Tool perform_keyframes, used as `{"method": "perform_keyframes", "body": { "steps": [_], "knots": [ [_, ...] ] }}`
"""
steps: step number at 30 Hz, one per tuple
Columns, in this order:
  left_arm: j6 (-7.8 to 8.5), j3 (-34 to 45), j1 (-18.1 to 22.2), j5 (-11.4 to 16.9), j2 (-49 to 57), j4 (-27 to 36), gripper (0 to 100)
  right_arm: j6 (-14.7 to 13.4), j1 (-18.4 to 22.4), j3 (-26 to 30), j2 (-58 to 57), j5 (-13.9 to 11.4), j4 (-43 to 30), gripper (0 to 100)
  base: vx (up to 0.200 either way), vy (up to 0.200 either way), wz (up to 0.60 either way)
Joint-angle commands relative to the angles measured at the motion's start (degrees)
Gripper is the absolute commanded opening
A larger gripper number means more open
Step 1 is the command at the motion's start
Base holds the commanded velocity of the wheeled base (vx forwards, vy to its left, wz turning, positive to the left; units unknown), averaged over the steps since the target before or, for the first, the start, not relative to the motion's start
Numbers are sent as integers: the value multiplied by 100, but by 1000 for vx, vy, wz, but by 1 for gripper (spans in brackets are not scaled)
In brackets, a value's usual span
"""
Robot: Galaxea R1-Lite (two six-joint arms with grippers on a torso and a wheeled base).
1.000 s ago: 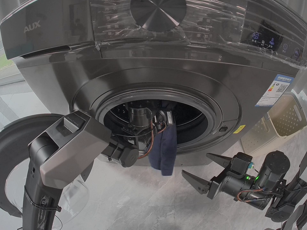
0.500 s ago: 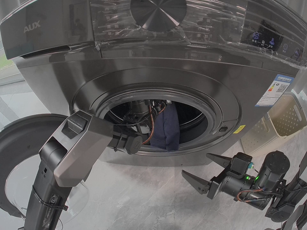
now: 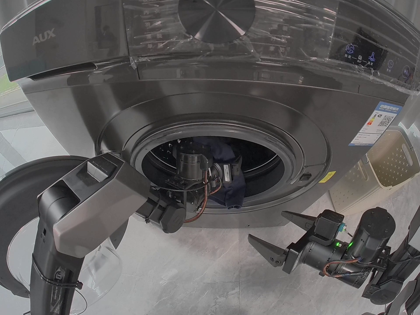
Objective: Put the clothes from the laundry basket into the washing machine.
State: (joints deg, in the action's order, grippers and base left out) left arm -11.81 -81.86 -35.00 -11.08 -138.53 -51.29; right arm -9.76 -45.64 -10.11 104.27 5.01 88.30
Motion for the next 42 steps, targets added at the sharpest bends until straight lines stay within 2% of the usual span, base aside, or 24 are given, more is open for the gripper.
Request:
{"method": "perform_keyframes", "body": {
  "steps": [1, 3, 4, 10, 11, 13, 17, 19, 24, 27, 34, 40, 41, 42],
  "knots": [
    [-5, 452, -33, 97, 301, 172, 100, 1, -6, 0, 15, 0, 3, 100, 0, 0, 0],
    [12, 469, -33, 106, 186, 189, 100, 1, -6, -9, 15, 0, 3, 100, 0, 0, 0],
    [30, 425, -33, 97, 90, 180, 0, 1, -6, -9, 15, 0, 3, 100, 0, 0, 0],
    [21, 126, -24, 106, -121, 136, 0, 1, -6, -9, 15, 0, 3, 100, 0, 0, 0],
    [-23, -295, -16, 106, -218, 128, 0, 1, -6, 0, 15, 0, 3, 100, 0, 0, 0],
    [-93, -489, -16, 106, -235, 110, 0, 1, -6, -9, 15, 0, 3, 100, 0, 0, 0],
    [-357, -1025, 2, 9, -332, -4, 0, 1, -6, -9, 15, 0, 3, 100, 0, 0, 0],
    [-374, -1324, 46, -52, -438, -145, 0, 1, -6, -9, 15, 0, 3, 100, 0, 0, 0],
    [-330, -2326, 186, -386, -763, -347, 0, 1, -6, -9, 15, 0, 12, 100, 0, 0, 0],
    [-313, -2756, 248, -439, -903, -365, 0, 1, -6, 0, 15, 0, 12, 100, 0, 0, 0],
    [-278, -3055, 345, -579, -947, -356, 0, 1, -6, 0, 15, 0, 3, 100, 0, 0, 0],
    [-269, -2836, 292, -597, -912, -338, 0, 1, -6, 9, 15, 0, 3, 100, 0, 0, 0],
    [-269, -2792, 274, -597, -903, -329, 100, 1, -6, 9, 15, 0, 12, 100, 0, 0, 0],
    [-269, -2792, 274, -597, -903, -329, 100, 1, -6, 9, 15, 0, 12, 100, 0, 0, 0]
  ]
}}
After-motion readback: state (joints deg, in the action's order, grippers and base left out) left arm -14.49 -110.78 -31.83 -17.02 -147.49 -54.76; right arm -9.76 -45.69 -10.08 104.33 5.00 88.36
